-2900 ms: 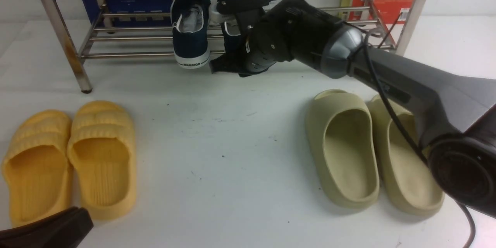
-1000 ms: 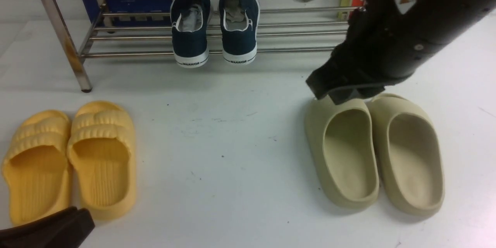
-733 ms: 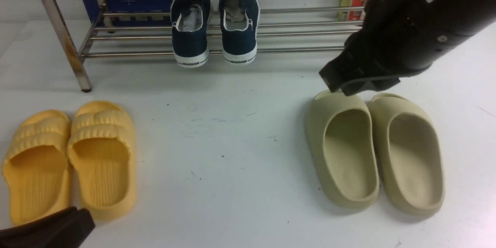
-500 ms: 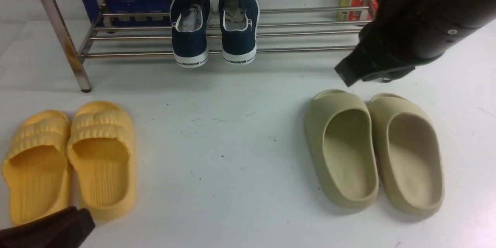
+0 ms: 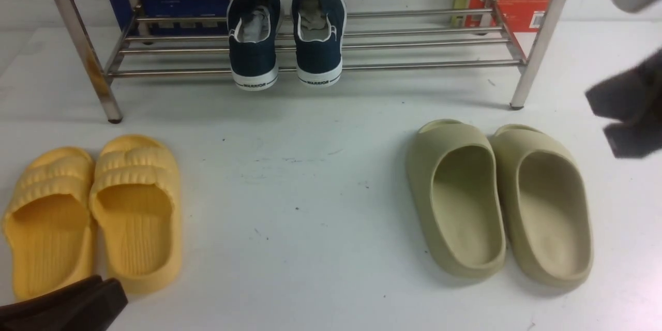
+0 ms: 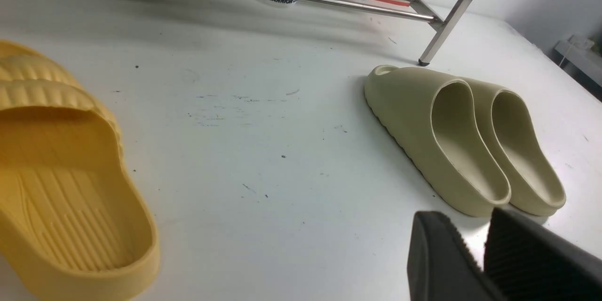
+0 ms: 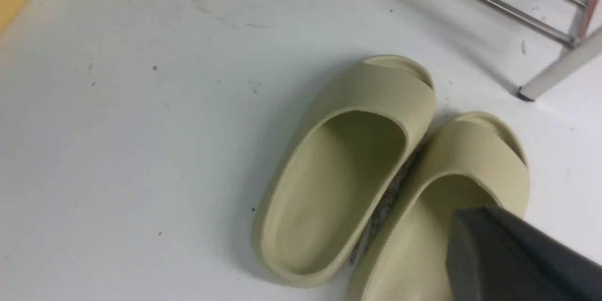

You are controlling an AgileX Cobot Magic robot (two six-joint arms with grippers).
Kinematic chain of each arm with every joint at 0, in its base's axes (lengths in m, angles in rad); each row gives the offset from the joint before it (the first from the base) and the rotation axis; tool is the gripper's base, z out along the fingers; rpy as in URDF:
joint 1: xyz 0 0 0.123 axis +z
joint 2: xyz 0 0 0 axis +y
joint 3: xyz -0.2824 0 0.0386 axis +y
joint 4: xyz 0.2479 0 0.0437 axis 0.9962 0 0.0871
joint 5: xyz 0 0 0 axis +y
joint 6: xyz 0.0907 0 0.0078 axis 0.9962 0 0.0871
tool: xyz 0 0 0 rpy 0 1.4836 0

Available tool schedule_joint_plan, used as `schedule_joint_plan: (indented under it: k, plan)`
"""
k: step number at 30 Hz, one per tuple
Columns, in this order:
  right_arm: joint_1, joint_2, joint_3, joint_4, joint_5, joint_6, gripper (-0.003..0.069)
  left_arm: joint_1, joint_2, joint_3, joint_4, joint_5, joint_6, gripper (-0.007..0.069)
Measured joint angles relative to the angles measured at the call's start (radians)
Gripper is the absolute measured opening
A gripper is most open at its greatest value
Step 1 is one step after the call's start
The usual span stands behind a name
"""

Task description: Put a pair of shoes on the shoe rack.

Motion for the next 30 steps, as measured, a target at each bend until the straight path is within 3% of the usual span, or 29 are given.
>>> schedule_joint_plan:
  k: [6,13,18,21,30]
  plan:
    - [-0.243,-0.349,0.469,0.067,-0.297,0.000,-0.0005,0.000,0.000,0.000,0.000,0.000,0.000,0.0183]
    - [-0.390,-0.667,0.827,0.057,-0.459,0.000,-0.0005,0.000,0.000,0.000,0.000,0.000,0.000,0.0186]
    - [-0.430,-0.830,0.975,0.060,-0.468,0.000,-0.0005,0.000,0.000,0.000,0.000,0.000,0.000,0.0188]
    - [-0.443,-0.955,1.022,0.067,-0.390,0.017,-0.0003,0.000,0.000,0.000,0.000,0.000,0.000,0.0190]
    - [-0.453,-0.995,1.013,0.090,-0.341,0.043,-0.0002,0.000,0.000,0.000,0.000,0.001,0.000,0.0199]
